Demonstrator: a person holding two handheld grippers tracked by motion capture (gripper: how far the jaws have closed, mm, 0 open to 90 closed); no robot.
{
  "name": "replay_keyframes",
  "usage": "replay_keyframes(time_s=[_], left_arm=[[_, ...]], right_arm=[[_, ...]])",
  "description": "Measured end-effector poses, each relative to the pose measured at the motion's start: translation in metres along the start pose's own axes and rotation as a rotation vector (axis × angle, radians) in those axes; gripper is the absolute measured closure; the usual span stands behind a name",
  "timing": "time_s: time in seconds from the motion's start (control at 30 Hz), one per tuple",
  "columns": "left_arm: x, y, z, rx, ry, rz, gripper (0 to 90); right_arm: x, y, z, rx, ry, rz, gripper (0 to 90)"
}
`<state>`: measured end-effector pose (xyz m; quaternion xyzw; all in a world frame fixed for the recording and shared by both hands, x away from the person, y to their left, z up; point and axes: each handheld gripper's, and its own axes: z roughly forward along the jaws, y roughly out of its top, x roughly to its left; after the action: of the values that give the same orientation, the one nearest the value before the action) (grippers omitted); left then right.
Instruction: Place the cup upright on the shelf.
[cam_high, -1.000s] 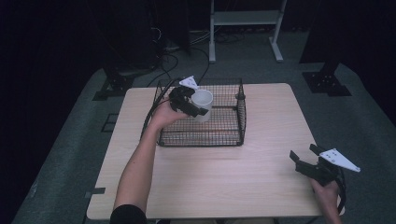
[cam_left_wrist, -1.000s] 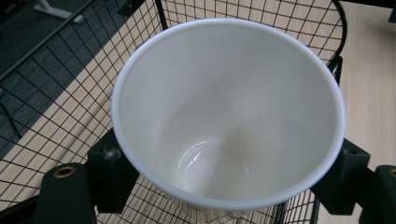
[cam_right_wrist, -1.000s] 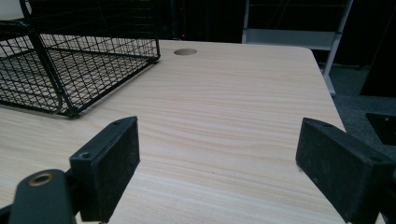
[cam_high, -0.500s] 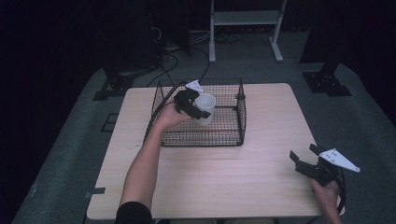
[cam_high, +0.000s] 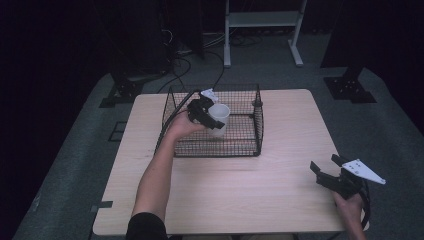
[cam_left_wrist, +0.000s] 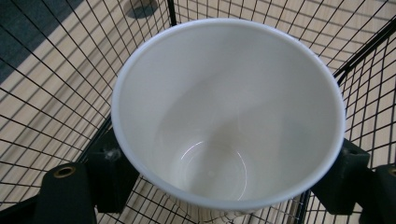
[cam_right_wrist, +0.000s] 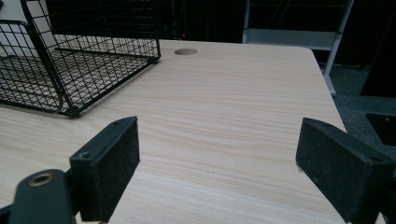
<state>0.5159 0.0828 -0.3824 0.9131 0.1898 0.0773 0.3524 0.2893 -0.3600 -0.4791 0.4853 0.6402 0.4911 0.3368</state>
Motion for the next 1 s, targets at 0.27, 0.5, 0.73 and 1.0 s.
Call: replay_keyframes(time_s=[0.27, 0.5, 0.73, 1.0], left_arm=[[0.002, -0.002, 0.006, 0.005, -0.011, -0.005, 21.4], [0.004, -0.005, 0.012, 0.032, -0.009, -0.006, 21.3], [0.007, -0.008, 0.018, 0.046, -0.028, -0.028, 21.3], [0.007, -0.01, 0.023, 0.072, -0.03, -0.028, 21.3]], right_arm=[[0.0, 0.0, 0.0, -0.001, 0.001, -0.002, 12.8], [0.0, 0.0, 0.0, -0.002, 0.001, 0.0, 12.8], [0.0, 0.0, 0.0, -0.002, 0.002, 0.001, 12.8], [0.0, 0.0, 0.0, -0.004, 0.003, 0.002, 12.8]])
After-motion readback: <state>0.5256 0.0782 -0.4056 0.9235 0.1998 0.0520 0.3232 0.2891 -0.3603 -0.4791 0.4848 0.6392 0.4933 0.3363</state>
